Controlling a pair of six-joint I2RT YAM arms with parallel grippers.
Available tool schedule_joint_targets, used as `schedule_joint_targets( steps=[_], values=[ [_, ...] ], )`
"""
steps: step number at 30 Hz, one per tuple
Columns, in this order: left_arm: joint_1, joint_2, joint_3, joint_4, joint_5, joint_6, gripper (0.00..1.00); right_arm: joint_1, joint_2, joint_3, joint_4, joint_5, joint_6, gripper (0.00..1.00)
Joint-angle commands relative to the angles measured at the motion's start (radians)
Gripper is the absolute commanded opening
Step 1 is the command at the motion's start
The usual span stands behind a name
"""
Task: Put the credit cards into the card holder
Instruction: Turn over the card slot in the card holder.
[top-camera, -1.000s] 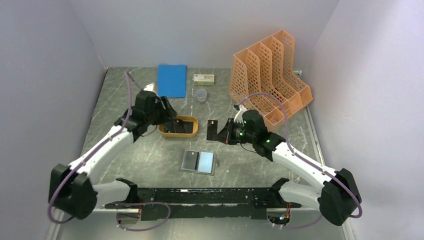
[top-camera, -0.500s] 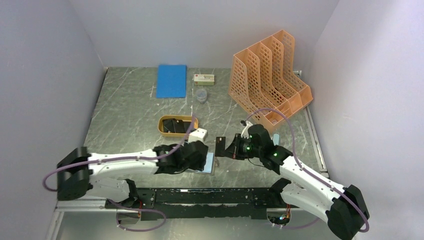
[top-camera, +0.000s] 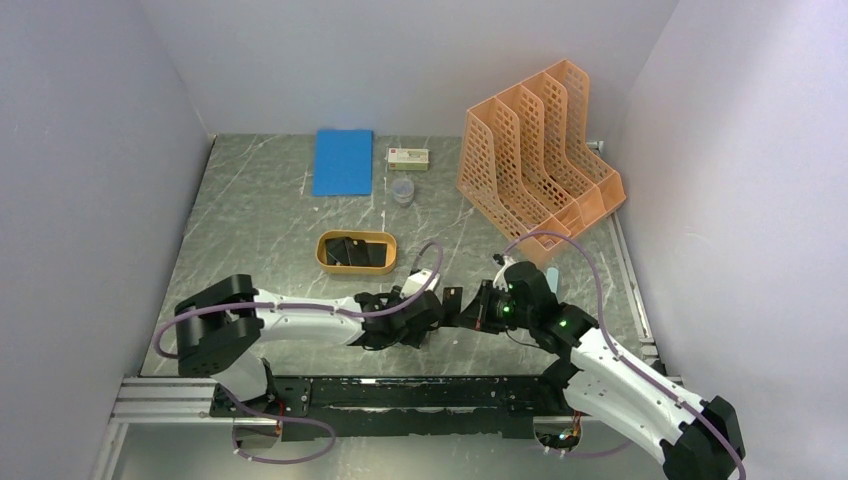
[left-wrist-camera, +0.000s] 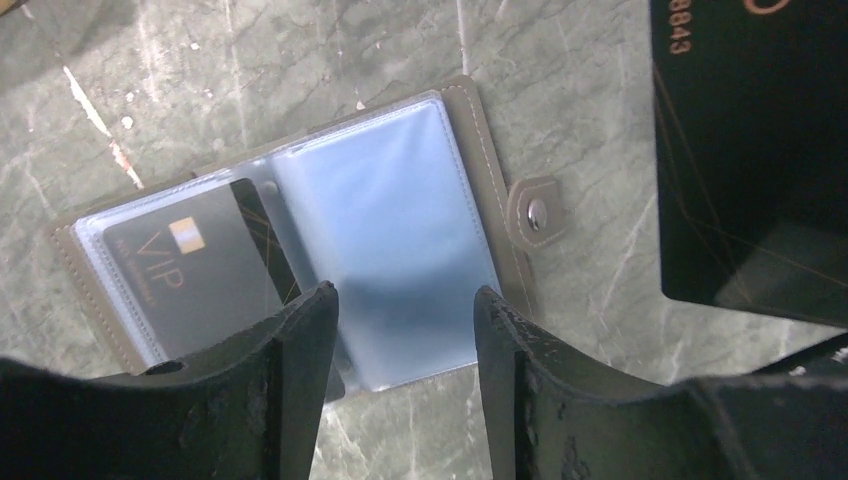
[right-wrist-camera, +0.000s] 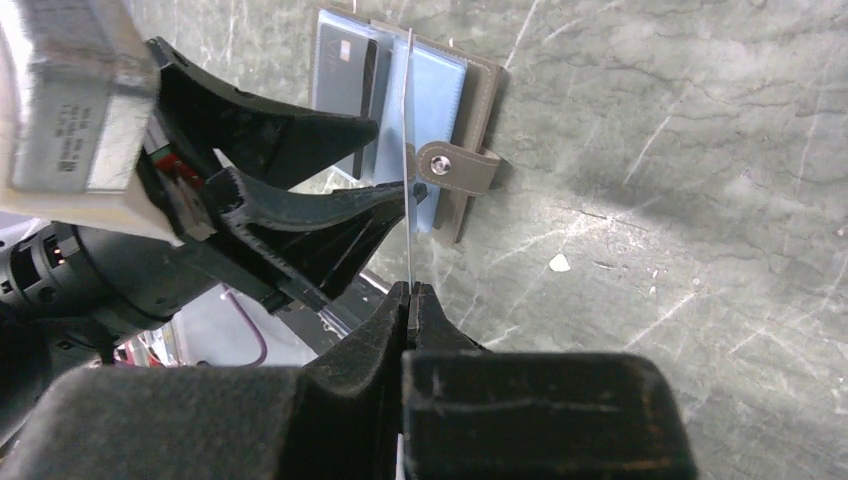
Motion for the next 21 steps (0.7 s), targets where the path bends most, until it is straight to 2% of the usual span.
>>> schedule_joint_targets(
  steps=[1, 6, 11, 13, 17, 21],
  values=[
    [-0.005, 0.061, 0.041, 0.062, -0.017, 0.045, 0.57, 0.003, -0.015, 0.002, -0.036, 0.031, 0.008, 0.0],
    [-0.004, 0.11, 0.039, 0.049, -0.037, 0.036, 0.53, 0.004, -0.022, 0.009, -0.044, 0.039, 0.005, 0.0],
    [-0.004, 0.148, 0.017, -0.04, -0.087, -0.031, 0.23, 0.003, -0.026, 0.004, -0.049, 0.045, -0.002, 0.0],
    [-0.004, 0.151, -0.006, -0.049, -0.094, -0.046, 0.17, 0.003, -0.022, 0.0, -0.045, 0.04, -0.003, 0.0],
    [-0.004, 0.128, -0.042, -0.051, -0.093, -0.077, 0.11, 0.005, -0.017, -0.01, -0.025, 0.016, -0.002, 0.0],
    [-0.004, 0.081, -0.075, -0.04, -0.09, -0.107, 0.06, 0.009, 0.018, -0.025, 0.031, -0.071, -0.009, 0.0]
  ],
)
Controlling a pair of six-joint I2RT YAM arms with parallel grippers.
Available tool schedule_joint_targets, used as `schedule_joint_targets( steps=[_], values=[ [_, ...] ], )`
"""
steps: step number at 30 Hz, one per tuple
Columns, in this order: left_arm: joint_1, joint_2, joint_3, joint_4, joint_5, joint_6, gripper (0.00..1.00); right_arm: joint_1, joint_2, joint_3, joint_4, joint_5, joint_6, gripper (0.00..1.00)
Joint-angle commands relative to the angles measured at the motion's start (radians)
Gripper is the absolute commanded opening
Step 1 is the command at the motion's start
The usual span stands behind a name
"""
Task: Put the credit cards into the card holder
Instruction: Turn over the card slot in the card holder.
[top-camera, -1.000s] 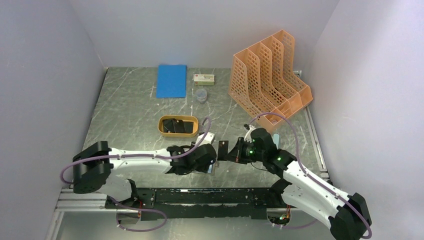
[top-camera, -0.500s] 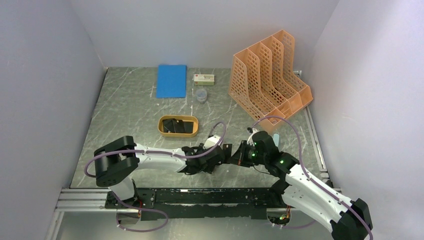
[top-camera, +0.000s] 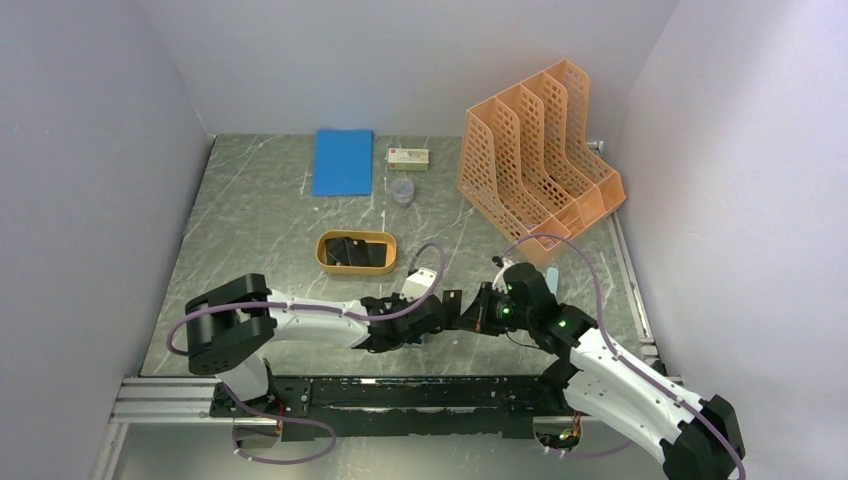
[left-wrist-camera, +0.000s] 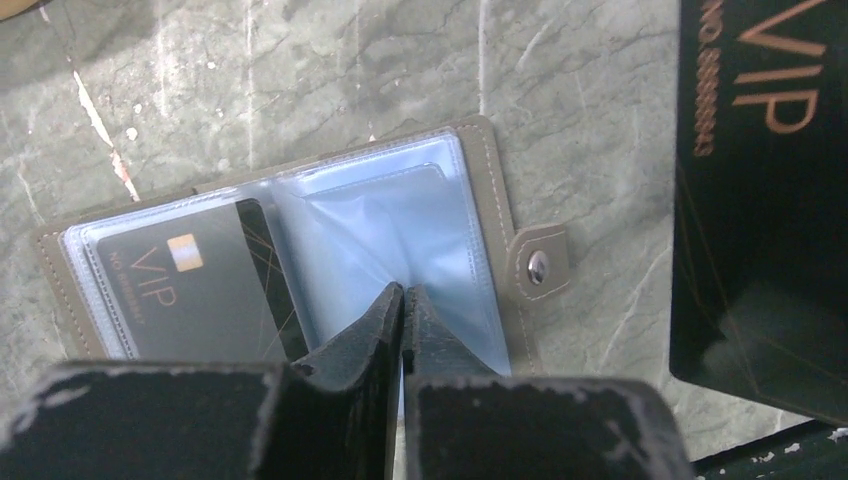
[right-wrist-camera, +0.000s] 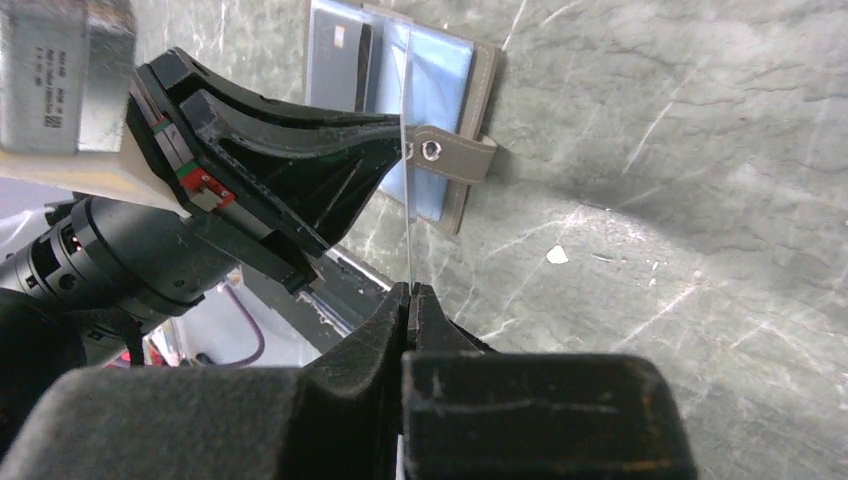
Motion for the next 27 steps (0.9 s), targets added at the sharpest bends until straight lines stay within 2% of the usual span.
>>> schedule_joint_targets(
  steps=[1, 10, 18, 27],
  values=[
    [0.003, -0.008, -0.079, -0.095, -0.003, -0.044, 0.05, 0.011, 0.04, -0.019, 0.063, -0.097, -0.011, 0.0],
    [0.007, -0.145, -0.13, -0.06, -0.018, -0.099, 0.05, 0.05, 0.143, -0.043, 0.17, -0.242, -0.011, 0.0],
    [0.034, -0.238, -0.159, -0.015, 0.032, -0.113, 0.05, 0.101, 0.216, -0.056, 0.273, -0.263, 0.019, 0.0],
    [0.047, -0.29, -0.187, 0.019, 0.078, -0.135, 0.05, 0.141, 0.24, -0.036, 0.312, -0.244, 0.017, 0.0]
  ],
)
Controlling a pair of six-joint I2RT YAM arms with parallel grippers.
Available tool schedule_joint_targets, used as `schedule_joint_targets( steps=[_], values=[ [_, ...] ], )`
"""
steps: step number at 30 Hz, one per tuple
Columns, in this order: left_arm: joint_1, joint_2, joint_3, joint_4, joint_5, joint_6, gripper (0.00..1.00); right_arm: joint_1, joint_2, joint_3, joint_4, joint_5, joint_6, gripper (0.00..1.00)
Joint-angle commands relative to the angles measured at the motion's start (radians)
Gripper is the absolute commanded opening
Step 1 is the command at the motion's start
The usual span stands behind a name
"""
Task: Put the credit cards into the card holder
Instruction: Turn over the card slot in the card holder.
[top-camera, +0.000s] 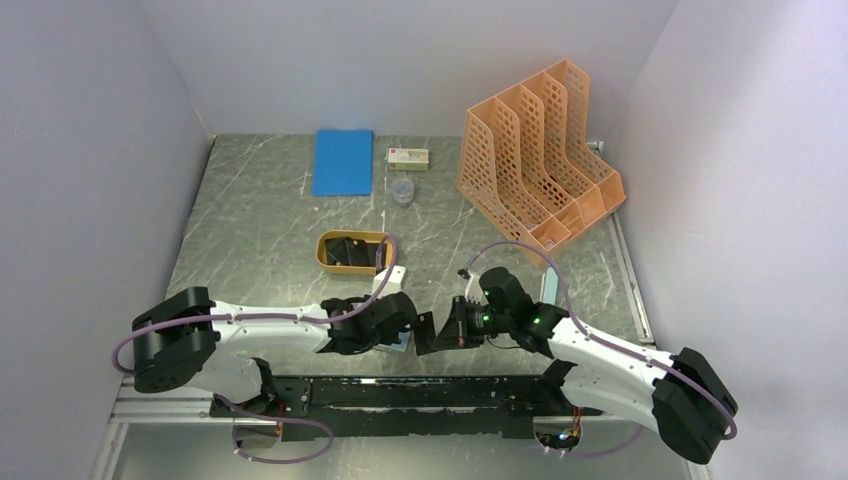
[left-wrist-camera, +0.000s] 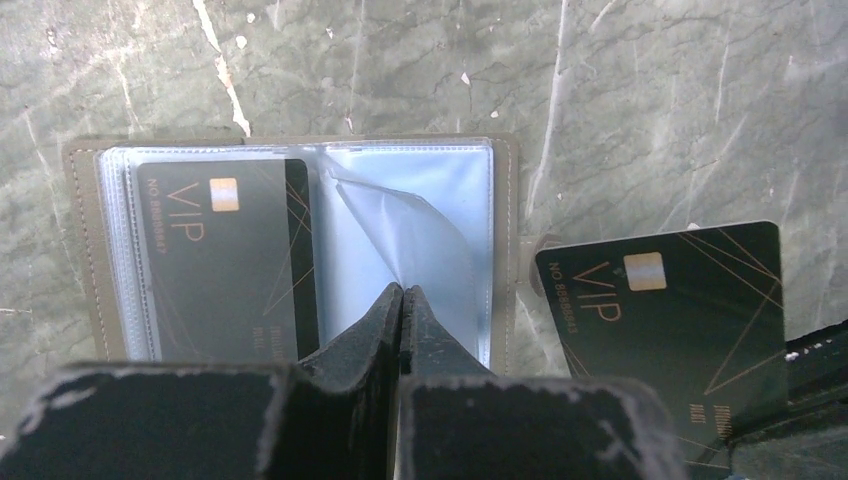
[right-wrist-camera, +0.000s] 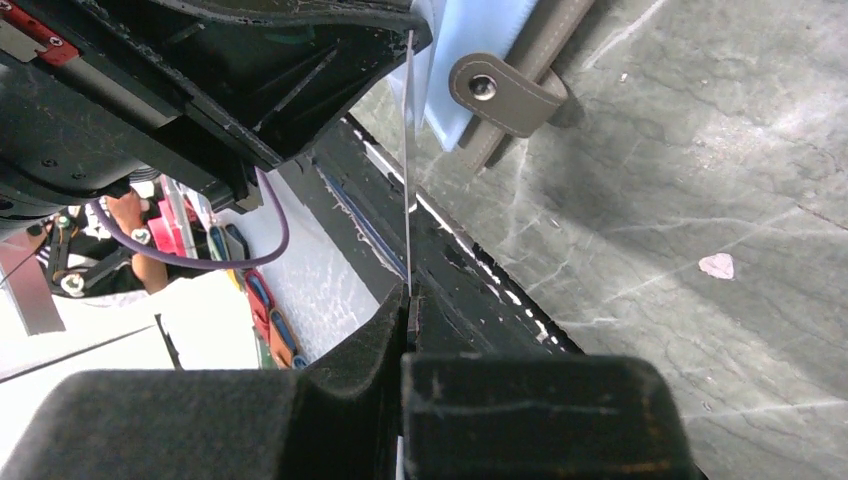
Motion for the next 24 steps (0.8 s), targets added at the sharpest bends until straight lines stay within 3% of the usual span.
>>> schedule_joint_targets(
  steps=[1, 21, 24],
  values=[
    [0.008, -0.032, -0.018, 0.041, 0.028, -0.027, 0.05, 0.02, 0.025, 0.017, 0.048, -0.016, -0.005, 0.0],
    [0.017, -0.07, -0.027, 0.031, 0.042, -0.034, 0.05, 0.114, 0.295, 0.069, 0.237, 0.001, 0.035, 0.0],
    [0.017, -0.08, 0.006, -0.009, 0.041, -0.028, 0.14, 0.117, 0.313, 0.084, 0.252, 0.003, 0.032, 0.0]
  ],
)
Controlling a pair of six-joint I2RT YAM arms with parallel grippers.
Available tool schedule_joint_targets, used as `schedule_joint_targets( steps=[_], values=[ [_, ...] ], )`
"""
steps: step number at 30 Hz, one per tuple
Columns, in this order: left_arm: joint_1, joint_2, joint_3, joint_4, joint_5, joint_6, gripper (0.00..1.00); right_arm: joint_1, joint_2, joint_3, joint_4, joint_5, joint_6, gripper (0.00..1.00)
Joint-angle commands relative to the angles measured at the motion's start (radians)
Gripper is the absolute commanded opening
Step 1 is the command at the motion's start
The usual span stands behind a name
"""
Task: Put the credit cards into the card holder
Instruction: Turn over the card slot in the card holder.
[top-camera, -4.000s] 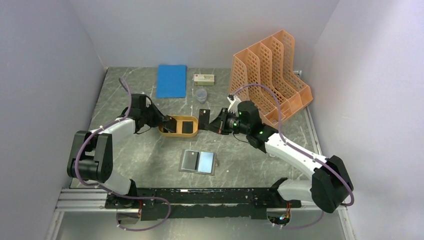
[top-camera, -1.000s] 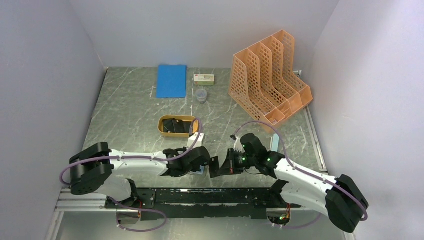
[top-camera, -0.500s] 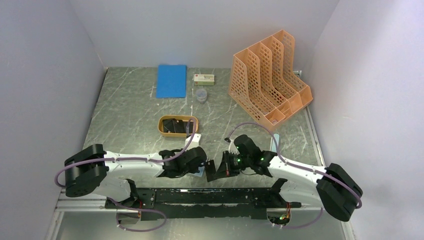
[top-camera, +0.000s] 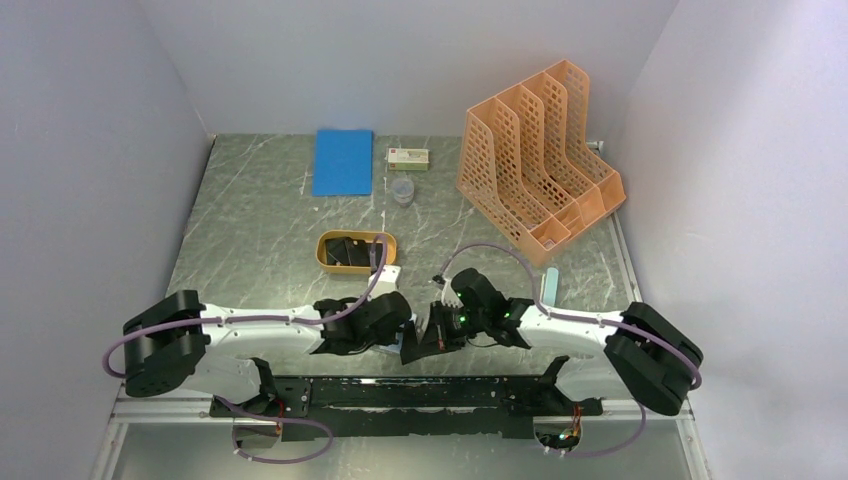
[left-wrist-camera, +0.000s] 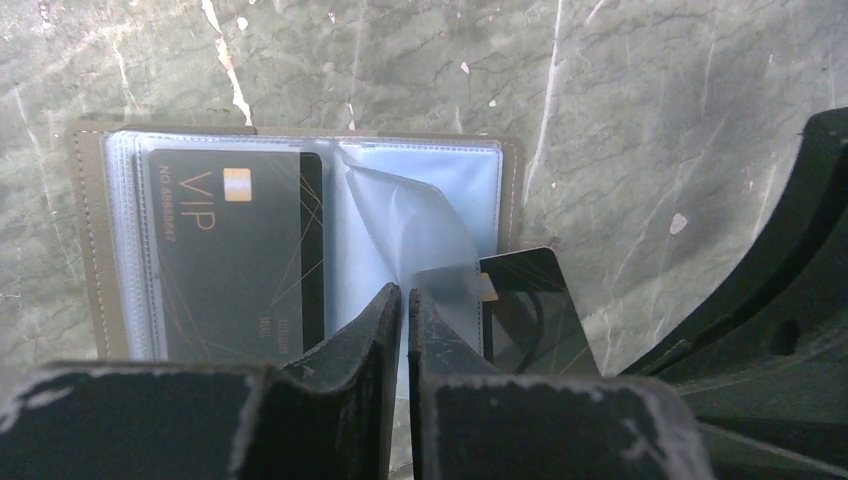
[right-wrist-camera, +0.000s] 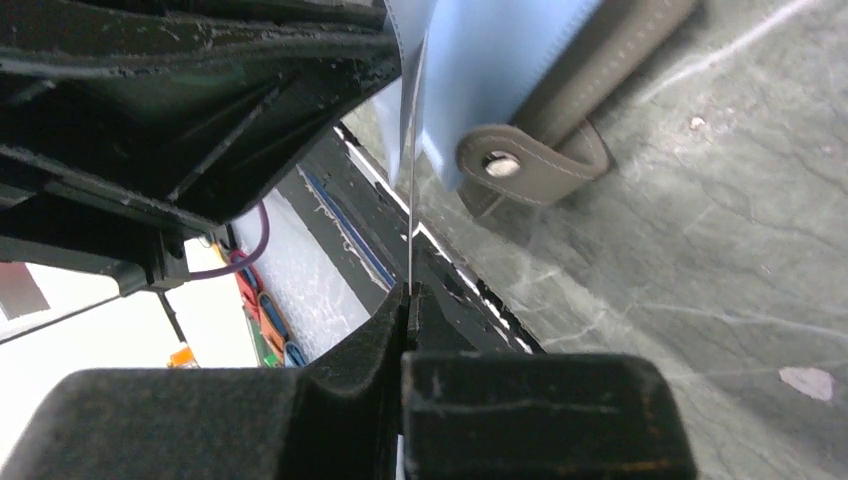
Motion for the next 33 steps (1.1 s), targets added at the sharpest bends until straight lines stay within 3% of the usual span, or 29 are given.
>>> schedule_joint_targets(
  steps=[1, 2, 5, 13, 22, 29, 33],
  values=[
    [0.005, -0.039, 0.051, -0.039, 0.005, 0.007, 0.2, 0.012, 0.029, 0.041, 0.072, 0.005, 0.001, 0.0],
    [0.005, -0.051, 0.063, -0.059, 0.003, 0.012, 0.29, 0.012, 0.04, 0.047, 0.079, 0.004, 0.001, 0.0],
    [0.005, -0.087, 0.097, -0.117, -0.005, 0.028, 0.42, 0.017, 0.069, 0.064, 0.097, 0.002, 0.003, 0.0],
    [0.004, -0.222, 0.107, -0.239, -0.057, 0.017, 0.48, 0.028, 0.167, 0.132, 0.127, 0.008, -0.002, 0.0],
    [0.057, -0.207, 0.014, -0.184, -0.11, 0.041, 0.42, 0.036, 0.28, 0.193, 0.17, -0.005, 0.001, 0.0],
    [0.235, -0.081, -0.056, -0.094, -0.038, 0.052, 0.3, 0.035, 0.152, 0.158, 0.053, 0.032, -0.028, 0.0],
    [0.255, -0.094, -0.071, -0.105, -0.048, 0.028, 0.28, 0.027, 0.078, 0.103, 0.04, 0.062, -0.006, 0.0]
  ],
)
